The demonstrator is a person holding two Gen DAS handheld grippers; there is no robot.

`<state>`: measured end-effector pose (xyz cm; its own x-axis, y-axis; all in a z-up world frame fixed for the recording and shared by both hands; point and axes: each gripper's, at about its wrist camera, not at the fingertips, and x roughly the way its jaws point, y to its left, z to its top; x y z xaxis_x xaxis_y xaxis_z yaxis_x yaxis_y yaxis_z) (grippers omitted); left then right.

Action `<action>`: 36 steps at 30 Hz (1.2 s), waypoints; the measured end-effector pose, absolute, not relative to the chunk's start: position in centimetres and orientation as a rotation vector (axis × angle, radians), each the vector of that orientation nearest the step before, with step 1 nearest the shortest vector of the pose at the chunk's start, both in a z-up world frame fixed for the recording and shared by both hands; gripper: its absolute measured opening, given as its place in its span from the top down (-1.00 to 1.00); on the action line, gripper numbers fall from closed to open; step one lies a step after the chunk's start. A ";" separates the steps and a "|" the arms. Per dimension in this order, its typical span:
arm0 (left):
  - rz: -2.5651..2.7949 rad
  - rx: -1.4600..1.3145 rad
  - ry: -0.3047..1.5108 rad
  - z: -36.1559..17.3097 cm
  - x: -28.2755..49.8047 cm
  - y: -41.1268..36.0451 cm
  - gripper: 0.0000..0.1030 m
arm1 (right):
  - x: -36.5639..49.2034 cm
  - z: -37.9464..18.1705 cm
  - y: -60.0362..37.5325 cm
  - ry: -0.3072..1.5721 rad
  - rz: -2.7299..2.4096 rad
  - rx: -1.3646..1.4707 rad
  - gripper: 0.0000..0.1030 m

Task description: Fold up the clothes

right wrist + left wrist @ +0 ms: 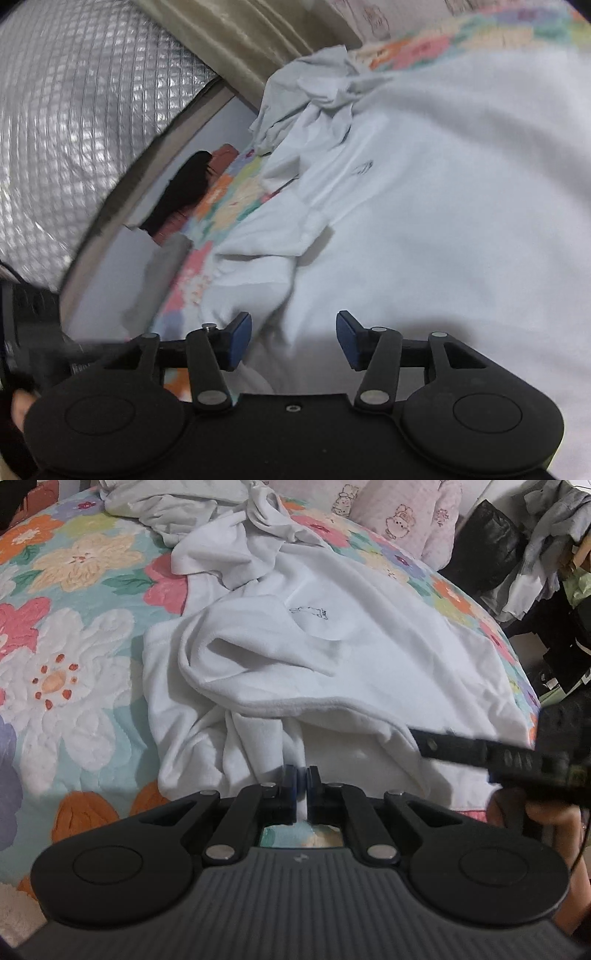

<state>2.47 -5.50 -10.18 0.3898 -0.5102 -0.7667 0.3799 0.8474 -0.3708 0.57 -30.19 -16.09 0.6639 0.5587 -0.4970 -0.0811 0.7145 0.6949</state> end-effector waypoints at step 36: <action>-0.363 -0.154 0.901 -4.9 17.2 -1.4 0.14 | 8.0 -3.8 -22.6 1.030 0.511 0.098 0.15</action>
<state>17.24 -1.44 -4.87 0.5648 -0.3717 -0.7368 0.2435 0.9281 -0.2816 7.99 -22.55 -3.80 0.4089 0.4503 -0.7937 -0.3601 0.8788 0.3131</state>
